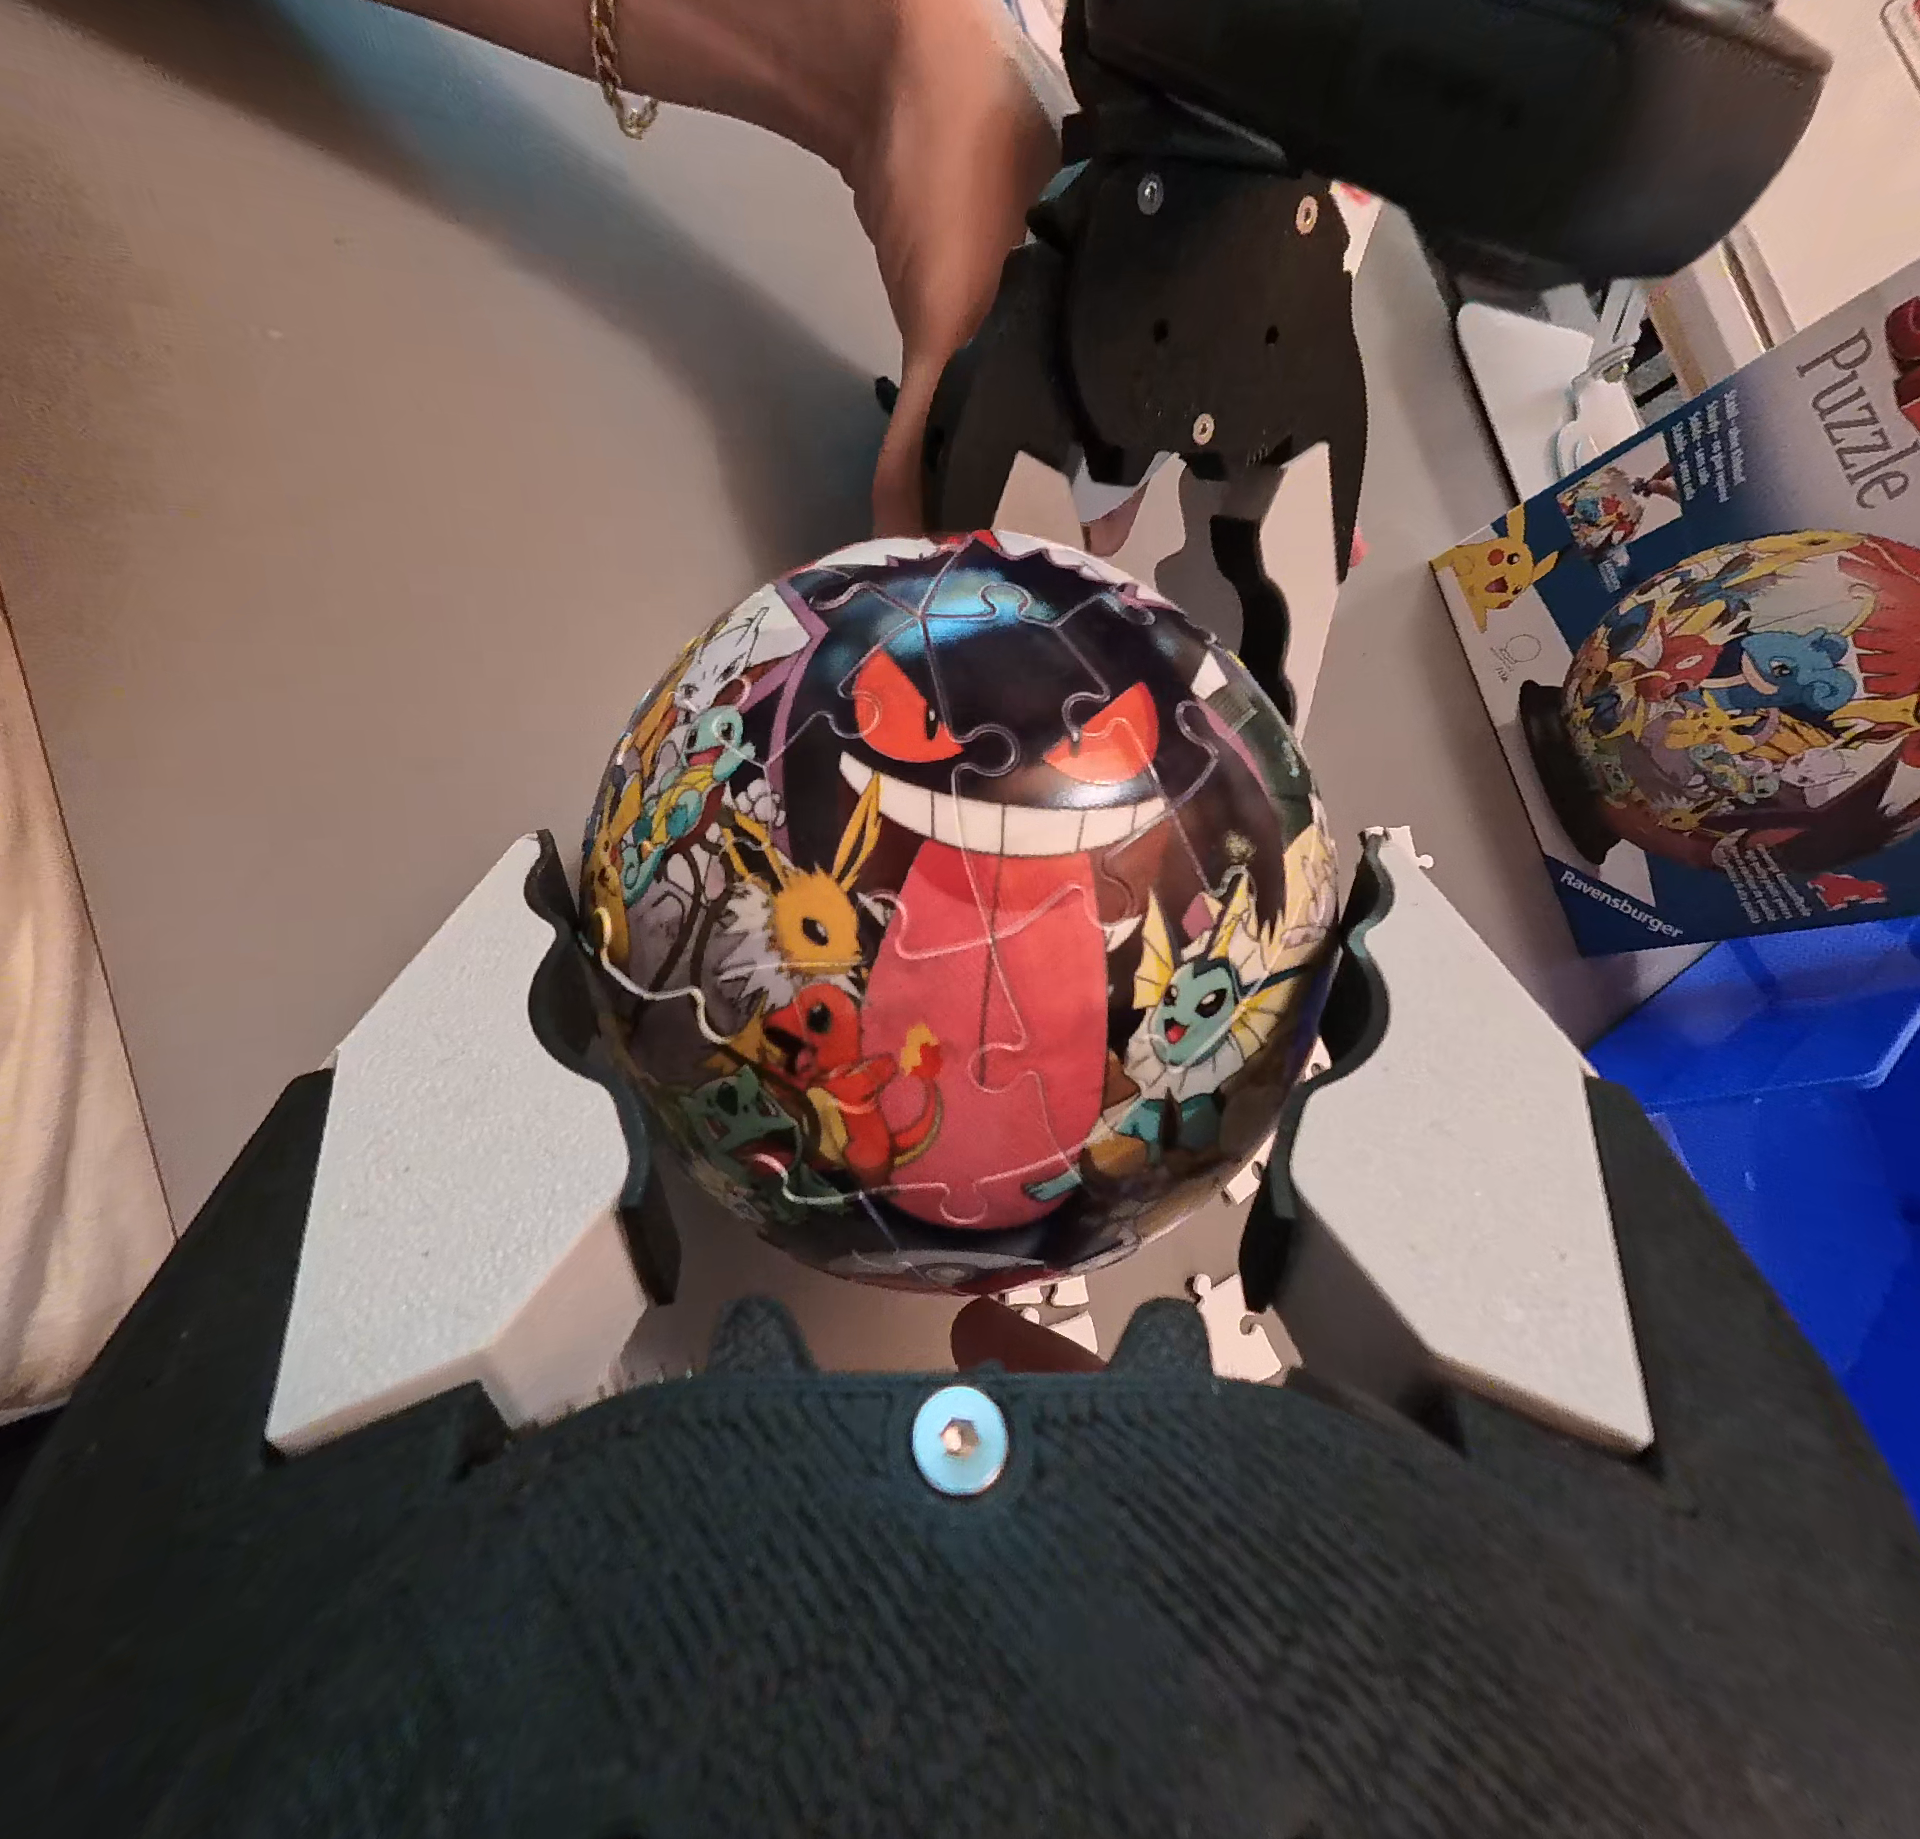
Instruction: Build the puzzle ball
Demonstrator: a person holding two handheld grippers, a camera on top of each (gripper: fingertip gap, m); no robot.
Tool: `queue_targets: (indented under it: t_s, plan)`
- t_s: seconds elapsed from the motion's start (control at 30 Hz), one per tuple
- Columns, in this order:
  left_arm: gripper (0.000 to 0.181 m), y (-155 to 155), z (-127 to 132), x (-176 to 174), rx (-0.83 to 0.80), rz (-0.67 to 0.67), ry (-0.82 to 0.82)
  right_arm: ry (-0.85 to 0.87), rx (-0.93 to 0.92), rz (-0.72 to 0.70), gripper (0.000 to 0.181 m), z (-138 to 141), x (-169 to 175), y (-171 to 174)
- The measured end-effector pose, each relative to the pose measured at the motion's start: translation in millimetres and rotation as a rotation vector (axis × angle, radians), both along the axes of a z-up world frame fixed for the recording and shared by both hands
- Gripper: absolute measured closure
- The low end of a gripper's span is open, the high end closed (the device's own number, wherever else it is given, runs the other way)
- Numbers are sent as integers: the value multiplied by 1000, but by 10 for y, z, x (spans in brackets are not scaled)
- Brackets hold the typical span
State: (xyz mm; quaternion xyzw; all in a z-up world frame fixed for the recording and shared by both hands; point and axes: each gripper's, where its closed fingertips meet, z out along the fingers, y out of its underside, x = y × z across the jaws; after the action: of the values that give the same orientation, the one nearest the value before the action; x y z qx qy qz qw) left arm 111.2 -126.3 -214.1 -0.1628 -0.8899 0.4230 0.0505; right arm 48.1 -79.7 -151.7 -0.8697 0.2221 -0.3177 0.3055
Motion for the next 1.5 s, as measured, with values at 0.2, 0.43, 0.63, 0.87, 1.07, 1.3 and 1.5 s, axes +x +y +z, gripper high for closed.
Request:
queue_targets:
  t_s: [0.2, 0.43, 0.63, 0.87, 1.07, 1.3, 1.5]
  plan:
    - [55, 26, 62, 26, -4, 18, 89, 10, 4, -6, 38, -3, -12, -14]
    - [58, 27, 43, 33, 23, 32, 117, 1, 26, -12, 39, 0, -19, -25]
    - [58, 52, -27, -45, 63, 5, 92, 9, 19, -7, 38, -3, 3, -15]
    - [58, 11, -102, -45, 83, 37, 76, 2, 29, -15, 38, 0, 13, -13]
    - [62, -29, -68, -60, 67, 55, 103, -3, 43, -20, 38, 6, 26, -4]
    - [61, -8, -70, 14, 71, 68, 55, 6, 34, -23, 38, 0, 24, -7]
    - [63, -5, -69, -5, 65, 53, 45, 13, 36, -23, 38, -1, 30, -3]
